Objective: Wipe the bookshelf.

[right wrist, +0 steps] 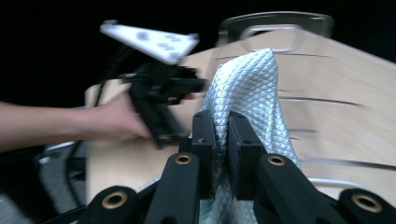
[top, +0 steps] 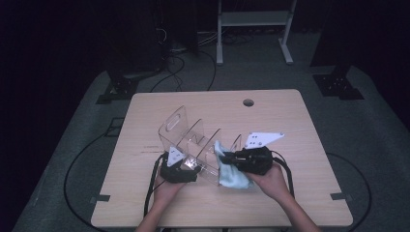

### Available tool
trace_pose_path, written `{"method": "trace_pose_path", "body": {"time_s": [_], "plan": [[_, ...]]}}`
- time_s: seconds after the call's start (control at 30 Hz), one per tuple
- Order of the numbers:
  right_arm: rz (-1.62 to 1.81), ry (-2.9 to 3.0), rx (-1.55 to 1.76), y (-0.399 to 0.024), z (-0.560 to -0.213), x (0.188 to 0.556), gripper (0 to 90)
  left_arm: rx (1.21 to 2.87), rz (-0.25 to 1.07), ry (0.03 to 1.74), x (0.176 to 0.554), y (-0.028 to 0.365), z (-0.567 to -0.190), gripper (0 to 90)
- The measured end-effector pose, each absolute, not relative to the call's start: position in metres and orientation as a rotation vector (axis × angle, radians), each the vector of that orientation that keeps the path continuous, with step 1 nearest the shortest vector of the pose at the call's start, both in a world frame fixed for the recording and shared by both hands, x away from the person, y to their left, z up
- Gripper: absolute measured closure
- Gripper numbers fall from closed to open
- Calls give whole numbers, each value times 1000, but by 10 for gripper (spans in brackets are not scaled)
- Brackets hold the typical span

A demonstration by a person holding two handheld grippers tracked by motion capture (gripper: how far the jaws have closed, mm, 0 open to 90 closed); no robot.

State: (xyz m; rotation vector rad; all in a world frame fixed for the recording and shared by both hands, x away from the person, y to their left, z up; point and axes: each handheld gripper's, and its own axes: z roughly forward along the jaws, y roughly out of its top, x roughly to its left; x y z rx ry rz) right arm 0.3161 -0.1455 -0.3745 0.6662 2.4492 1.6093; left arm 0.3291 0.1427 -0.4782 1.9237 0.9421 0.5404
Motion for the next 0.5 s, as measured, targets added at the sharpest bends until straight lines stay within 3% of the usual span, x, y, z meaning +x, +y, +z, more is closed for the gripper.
{"method": "trace_pose_path", "body": {"time_s": [0.13,0.5], "plan": [[1615,2429,730,-153,-374,324,824,1929,541,940,329,143,-478,78],[1565,2492,598,-127,-380,297,824,1934,546,942,329,142,-478,78]]}}
